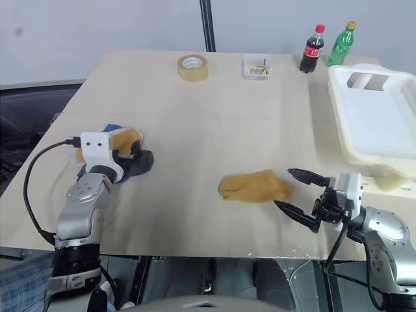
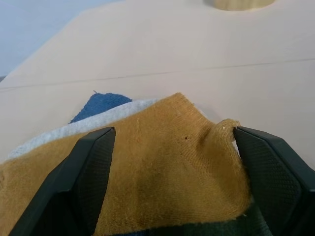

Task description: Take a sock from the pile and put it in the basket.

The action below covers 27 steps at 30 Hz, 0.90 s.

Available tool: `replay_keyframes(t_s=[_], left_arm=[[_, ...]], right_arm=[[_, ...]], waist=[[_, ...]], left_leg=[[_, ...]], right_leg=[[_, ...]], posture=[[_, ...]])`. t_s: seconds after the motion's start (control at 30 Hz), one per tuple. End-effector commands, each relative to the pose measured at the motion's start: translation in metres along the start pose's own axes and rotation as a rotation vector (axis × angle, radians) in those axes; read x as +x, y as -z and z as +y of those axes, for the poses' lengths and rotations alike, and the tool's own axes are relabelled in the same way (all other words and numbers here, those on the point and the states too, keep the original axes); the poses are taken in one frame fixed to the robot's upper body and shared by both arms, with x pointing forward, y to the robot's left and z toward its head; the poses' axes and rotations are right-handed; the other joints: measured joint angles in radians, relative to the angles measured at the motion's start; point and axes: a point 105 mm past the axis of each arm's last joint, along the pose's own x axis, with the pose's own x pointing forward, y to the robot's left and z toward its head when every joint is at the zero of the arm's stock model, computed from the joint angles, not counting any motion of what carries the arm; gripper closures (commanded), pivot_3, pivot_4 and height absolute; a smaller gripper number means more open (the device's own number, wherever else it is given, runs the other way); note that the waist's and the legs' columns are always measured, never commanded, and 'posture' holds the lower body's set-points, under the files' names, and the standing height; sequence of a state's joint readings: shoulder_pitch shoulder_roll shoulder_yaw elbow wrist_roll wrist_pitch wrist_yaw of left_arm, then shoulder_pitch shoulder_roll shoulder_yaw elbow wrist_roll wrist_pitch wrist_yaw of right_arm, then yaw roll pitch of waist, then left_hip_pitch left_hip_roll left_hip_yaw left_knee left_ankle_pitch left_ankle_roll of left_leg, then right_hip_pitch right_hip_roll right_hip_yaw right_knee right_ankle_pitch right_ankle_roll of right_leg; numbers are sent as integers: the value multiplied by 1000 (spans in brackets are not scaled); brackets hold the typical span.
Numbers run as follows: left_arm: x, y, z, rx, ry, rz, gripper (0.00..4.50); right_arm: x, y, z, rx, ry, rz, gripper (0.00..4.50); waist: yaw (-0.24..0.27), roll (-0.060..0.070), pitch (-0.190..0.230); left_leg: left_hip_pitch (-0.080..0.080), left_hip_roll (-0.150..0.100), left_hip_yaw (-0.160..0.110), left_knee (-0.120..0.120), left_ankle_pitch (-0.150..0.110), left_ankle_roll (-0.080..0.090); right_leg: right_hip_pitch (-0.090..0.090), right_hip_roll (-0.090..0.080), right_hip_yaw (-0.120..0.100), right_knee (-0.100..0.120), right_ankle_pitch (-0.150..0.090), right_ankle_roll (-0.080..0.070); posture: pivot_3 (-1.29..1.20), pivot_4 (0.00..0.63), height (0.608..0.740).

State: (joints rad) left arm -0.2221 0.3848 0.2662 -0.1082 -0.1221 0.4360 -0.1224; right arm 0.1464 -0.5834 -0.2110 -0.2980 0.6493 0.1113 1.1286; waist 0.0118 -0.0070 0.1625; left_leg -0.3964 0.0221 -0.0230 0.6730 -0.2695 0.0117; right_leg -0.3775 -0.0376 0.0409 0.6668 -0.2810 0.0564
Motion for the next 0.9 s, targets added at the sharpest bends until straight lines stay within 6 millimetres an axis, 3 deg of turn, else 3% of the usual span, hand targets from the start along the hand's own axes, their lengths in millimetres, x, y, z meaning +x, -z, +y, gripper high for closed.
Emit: replay_keyframes(t_s=[0.03, 0.27, 0.3, 0.37, 0.4, 0.43, 0.47, 0.53, 0.67, 0.9], left_arm=[[-4, -10, 8, 16, -31, -37, 396], [-2, -4, 2, 16, -8, -13, 396], [-3, -4, 2, 14, -9, -12, 793], [-3, -3, 2, 11, -12, -7, 1085], [-3, -2, 2, 10, -13, -5, 1628], [-4, -2, 2, 8, -14, -2, 1780], [-3, -1, 2, 6, -15, 1, 2229], [-3, -1, 3, 4, -17, 4, 2490], [-3, 0, 3, 5, -14, 8, 4334], [-2, 4, -2, 7, 16, 25, 4425]], right_arm=[[-1, -5, 1, -21, -2, -15, 0], [-2, -5, 2, -21, 0, -15, 0], [-2, -5, 2, -21, 1, -14, 0], [-2, -5, 2, -21, 0, -14, 0], [-2, -5, 2, -21, 1, -15, 0], [-1, -5, 2, -21, 1, -15, 0], [-1, -5, 2, -22, 1, -15, 0], [-1, -5, 2, -22, 0, -14, 0], [-1, -5, 2, -22, -2, -15, 0], [0, -5, 2, -20, -1, -17, 0]], waist=[[0, 0, 0], [0, 0, 0], [0, 0, 0], [0, 0, 0], [0, 0, 0], [0, 0, 0], [0, 0, 0], [0, 0, 0], [0, 0, 0], [0, 0, 0]], left_leg=[[0, 0, 0, 0, 0, 0], [0, 0, 0, 0, 0, 0], [0, 0, 0, 0, 0, 0], [0, 0, 0, 0, 0, 0], [0, 0, 0, 0, 0, 0], [0, 0, 0, 0, 0, 0], [0, 0, 0, 0, 0, 0], [0, 0, 0, 0, 0, 0], [0, 0, 0, 0, 0, 0], [0, 0, 0, 0, 0, 0]], right_leg=[[0, 0, 0, 0, 0, 0], [0, 0, 0, 0, 0, 0], [0, 0, 0, 0, 0, 0], [0, 0, 0, 0, 0, 0], [0, 0, 0, 0, 0, 0], [0, 0, 0, 0, 0, 0], [0, 0, 0, 0, 0, 0], [0, 0, 0, 0, 0, 0], [0, 0, 0, 0, 0, 0], [0, 0, 0, 0, 0, 0]], posture=[[0, 150, 740], [0, 150, 740], [0, 150, 740], [0, 150, 740], [0, 150, 740], [0, 150, 740], [0, 150, 740], [0, 150, 740], [0, 150, 740], [0, 150, 740]])
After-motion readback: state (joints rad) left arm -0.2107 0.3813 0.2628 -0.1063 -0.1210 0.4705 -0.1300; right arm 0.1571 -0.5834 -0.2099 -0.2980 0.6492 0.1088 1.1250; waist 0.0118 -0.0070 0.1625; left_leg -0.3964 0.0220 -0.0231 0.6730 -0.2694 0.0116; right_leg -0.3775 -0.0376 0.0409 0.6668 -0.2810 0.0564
